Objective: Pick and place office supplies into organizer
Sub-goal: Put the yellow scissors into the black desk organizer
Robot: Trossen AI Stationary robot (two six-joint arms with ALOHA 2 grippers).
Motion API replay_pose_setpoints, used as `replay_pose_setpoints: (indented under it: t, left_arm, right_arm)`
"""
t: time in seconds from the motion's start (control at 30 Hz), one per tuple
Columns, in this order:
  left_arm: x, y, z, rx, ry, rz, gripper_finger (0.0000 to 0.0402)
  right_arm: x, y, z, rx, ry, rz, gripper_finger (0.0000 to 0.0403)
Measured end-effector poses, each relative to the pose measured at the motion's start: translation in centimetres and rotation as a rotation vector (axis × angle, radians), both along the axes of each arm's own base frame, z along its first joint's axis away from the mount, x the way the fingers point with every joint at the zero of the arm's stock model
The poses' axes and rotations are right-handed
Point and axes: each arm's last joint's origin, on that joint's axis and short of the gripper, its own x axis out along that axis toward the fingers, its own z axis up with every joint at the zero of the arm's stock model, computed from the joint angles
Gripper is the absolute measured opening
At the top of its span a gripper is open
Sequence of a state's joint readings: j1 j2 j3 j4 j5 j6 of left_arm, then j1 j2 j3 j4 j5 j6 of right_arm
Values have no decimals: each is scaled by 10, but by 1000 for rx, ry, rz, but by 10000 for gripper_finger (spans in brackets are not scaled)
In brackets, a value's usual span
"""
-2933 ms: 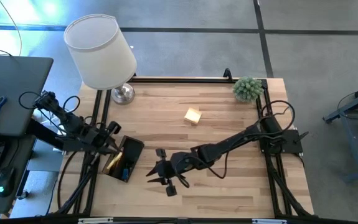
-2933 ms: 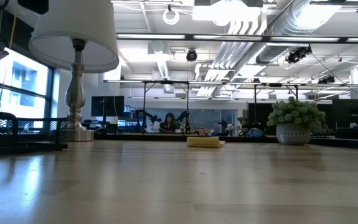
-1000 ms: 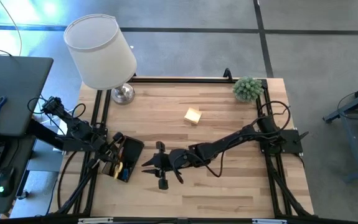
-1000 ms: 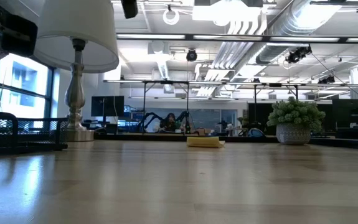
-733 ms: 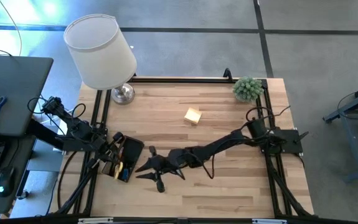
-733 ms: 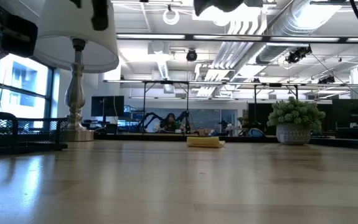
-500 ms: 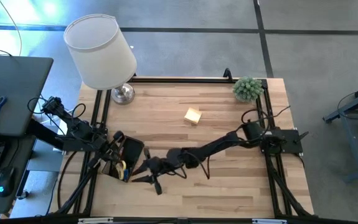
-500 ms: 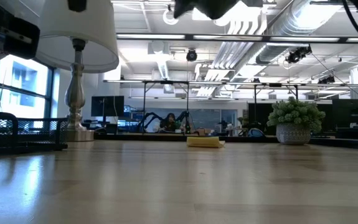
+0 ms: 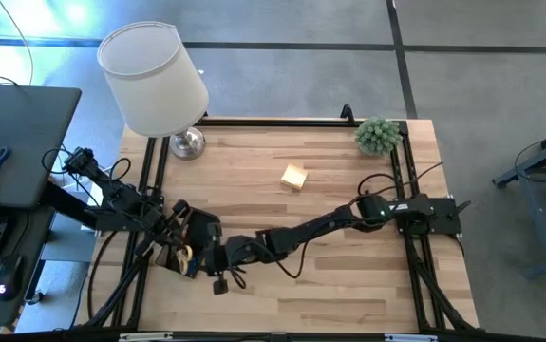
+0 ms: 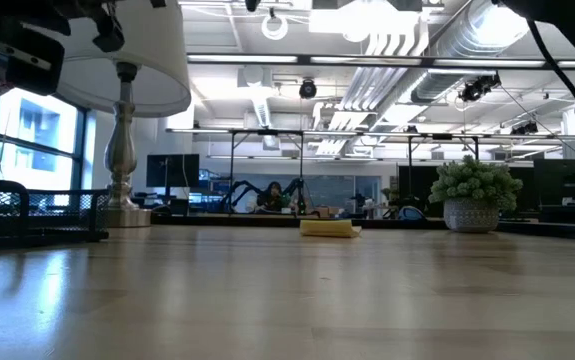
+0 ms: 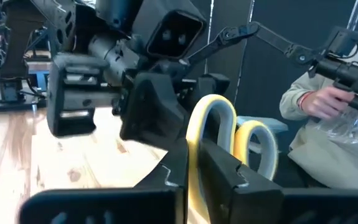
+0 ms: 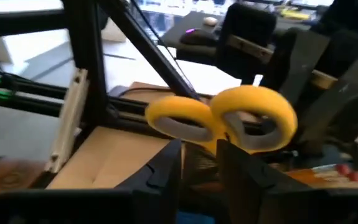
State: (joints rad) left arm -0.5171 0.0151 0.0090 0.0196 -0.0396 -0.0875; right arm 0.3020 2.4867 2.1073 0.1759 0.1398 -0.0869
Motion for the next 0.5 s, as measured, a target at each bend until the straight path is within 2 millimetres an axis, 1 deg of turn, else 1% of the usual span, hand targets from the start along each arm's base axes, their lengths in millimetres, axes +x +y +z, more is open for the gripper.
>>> replay_pose_setpoints:
  t: [0.1, 0.2, 0.33, 0.5]
  left_arm:
    - [0, 0, 0, 1, 0, -5, 3]
    - [0, 0, 0, -4, 2, -5, 4]
    - [0, 0, 0, -20, 9, 2, 23]
    - [0, 1, 1, -26, 1, 41, 62]
  right_arm:
    - [1, 0, 6, -15, -47, -9, 94]
    - [2, -2, 6, -3, -41, -16, 94]
    - [4, -9, 6, 22, -45, -22, 94]
    - [5, -12, 7, 36, -48, -32, 94]
